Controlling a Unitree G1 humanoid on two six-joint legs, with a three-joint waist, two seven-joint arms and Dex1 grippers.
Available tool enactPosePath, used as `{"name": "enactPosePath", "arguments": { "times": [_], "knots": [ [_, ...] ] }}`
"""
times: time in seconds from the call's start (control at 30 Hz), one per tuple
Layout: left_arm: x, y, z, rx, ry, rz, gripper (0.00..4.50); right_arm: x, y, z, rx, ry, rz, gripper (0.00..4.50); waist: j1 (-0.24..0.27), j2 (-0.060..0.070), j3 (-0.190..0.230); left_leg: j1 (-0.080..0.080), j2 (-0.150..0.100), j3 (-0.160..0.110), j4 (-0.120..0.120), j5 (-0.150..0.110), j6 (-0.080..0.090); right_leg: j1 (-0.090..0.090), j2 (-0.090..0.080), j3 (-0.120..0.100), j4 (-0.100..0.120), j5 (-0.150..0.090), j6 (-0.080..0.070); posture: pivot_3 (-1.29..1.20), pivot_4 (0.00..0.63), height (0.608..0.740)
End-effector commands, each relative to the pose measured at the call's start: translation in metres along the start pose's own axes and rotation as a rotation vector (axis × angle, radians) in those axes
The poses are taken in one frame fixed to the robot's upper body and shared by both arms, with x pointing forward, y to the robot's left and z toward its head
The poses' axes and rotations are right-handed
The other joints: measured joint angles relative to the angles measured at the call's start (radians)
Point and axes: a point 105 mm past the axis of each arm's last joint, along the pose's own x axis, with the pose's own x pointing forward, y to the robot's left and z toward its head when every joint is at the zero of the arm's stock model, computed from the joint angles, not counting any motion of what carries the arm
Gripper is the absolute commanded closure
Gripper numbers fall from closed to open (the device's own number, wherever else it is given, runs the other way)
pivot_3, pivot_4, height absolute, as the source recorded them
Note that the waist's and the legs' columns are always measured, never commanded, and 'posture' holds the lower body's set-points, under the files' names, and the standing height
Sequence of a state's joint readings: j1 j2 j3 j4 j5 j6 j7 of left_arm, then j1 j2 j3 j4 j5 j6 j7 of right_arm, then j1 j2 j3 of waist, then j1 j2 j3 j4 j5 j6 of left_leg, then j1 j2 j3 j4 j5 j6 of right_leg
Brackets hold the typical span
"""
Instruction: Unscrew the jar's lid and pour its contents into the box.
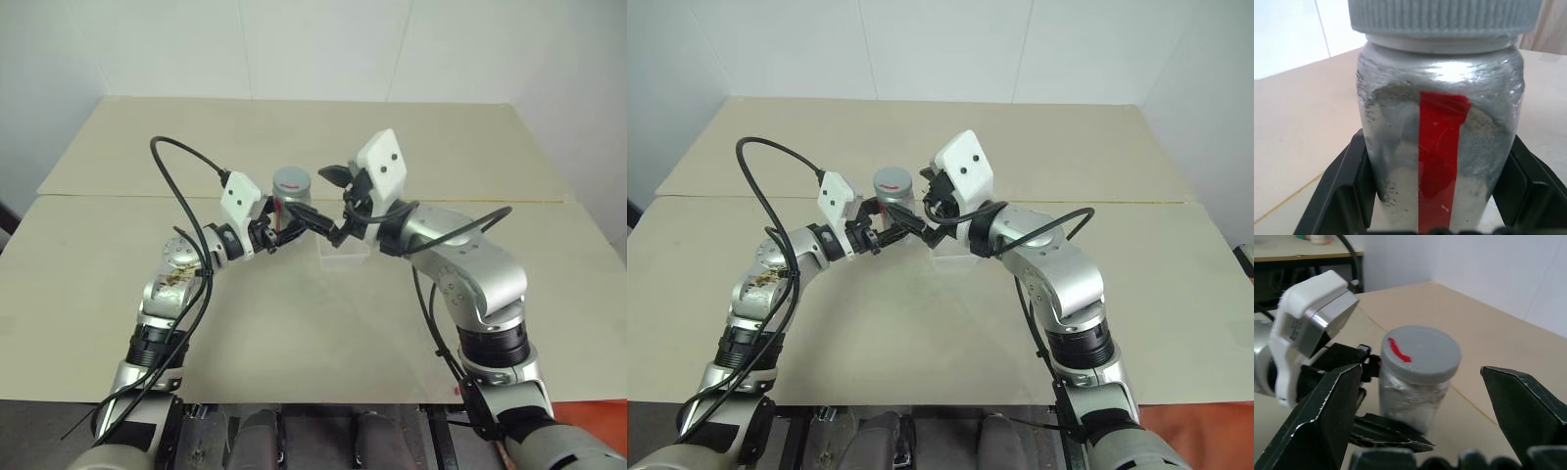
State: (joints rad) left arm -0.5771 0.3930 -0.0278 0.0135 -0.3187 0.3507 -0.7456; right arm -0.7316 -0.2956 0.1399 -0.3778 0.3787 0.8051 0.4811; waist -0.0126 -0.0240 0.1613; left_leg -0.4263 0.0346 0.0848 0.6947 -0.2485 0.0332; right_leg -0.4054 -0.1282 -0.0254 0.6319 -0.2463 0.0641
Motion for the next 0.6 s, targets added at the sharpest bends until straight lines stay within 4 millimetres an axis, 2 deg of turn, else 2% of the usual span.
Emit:
{"name": "enactPosePath", "arguments": {
  "times": [0.03,0.6],
  "knots": [
    [-0.002,-0.003,0.014,0.028,-0.048,-0.020,1.73,0.000,-0.001,0.017,-0.027,-0.066,-0.002,0.01,0.000,0.000,0.000,0.000,0.000,0.000,0.000,0.000,0.000,0.000,0.000,0.000,0.000,0.000,0.000,0.00,0.150,0.740],
    [-0.003,-0.013,0.013,0.025,-0.053,-0.046,1.73,0.021,-0.002,0.019,0.009,-0.081,-0.001,0.01,0.000,0.000,0.000,0.000,0.000,0.000,0.000,0.000,0.000,0.000,0.000,0.000,0.000,0.000,0.000,0.00,0.150,0.740]
  ]
}}
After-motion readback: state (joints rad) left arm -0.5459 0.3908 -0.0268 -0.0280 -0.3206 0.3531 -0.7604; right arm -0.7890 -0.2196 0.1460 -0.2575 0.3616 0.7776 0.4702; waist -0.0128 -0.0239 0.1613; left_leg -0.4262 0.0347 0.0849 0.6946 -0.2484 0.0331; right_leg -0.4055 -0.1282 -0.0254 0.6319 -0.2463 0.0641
